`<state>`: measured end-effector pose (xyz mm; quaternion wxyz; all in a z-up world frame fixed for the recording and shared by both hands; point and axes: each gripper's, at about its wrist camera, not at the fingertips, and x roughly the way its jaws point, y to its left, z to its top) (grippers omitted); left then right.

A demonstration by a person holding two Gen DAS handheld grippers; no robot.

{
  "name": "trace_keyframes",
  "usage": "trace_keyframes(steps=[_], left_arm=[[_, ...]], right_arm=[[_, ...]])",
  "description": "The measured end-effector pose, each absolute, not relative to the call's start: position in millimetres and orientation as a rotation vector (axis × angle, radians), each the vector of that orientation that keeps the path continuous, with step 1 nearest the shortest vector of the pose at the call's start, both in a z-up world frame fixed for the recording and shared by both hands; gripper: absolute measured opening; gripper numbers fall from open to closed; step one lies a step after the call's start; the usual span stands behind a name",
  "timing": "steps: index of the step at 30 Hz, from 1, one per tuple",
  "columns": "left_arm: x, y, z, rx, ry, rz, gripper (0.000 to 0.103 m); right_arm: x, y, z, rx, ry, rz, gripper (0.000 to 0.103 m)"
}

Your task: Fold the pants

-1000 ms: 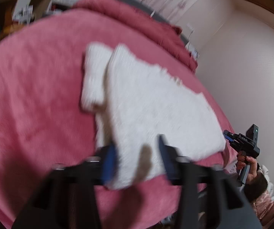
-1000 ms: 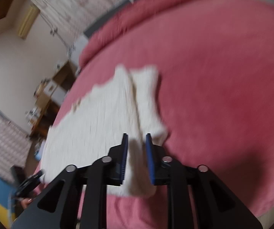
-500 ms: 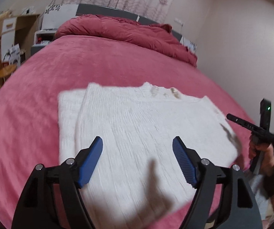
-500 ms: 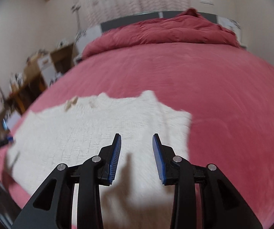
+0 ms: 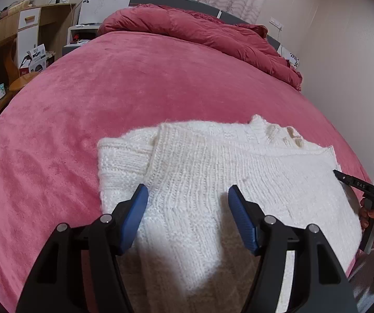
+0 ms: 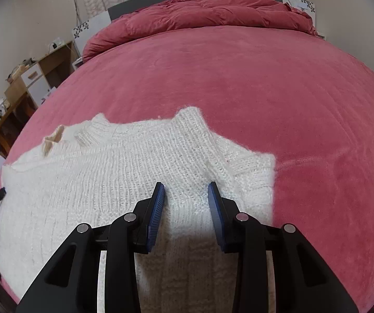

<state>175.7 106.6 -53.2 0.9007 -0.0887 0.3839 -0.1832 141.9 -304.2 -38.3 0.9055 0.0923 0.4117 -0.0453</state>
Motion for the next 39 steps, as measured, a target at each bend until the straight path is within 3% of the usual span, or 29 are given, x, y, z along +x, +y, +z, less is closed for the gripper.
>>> trace_keyframes(steps=[3,5,14,20,23,39], left_arm=[[167,101,-51,-0.162,0.779,-0.396,0.085],[158,96,-48,-0.140,0.769,-0.394,0.095],[126,97,-48,-0.141,0.773,-0.330,0.099],[114,94,-47,-0.094,0.768,-0.302,0.101],[110,96,-47,-0.095,0.768,-0.295,0.101],[96,125,-53,-0.247,0.829,-0.200,0.101]], right_arm=[[138,-299,-37,0.171,0.835,-0.097,0.035],[134,-297,-35,0.176,0.826,-0.085,0.044],[94,-302,-18,0.209,0.755,-0.036,0.069],[71,-327,-15,0.253,0.746,-0.064,0.072],[62,-337,-15,0.271,0.738,-0.083,0.083],[41,-370,-23,0.469,0.731,-0.068,0.094]])
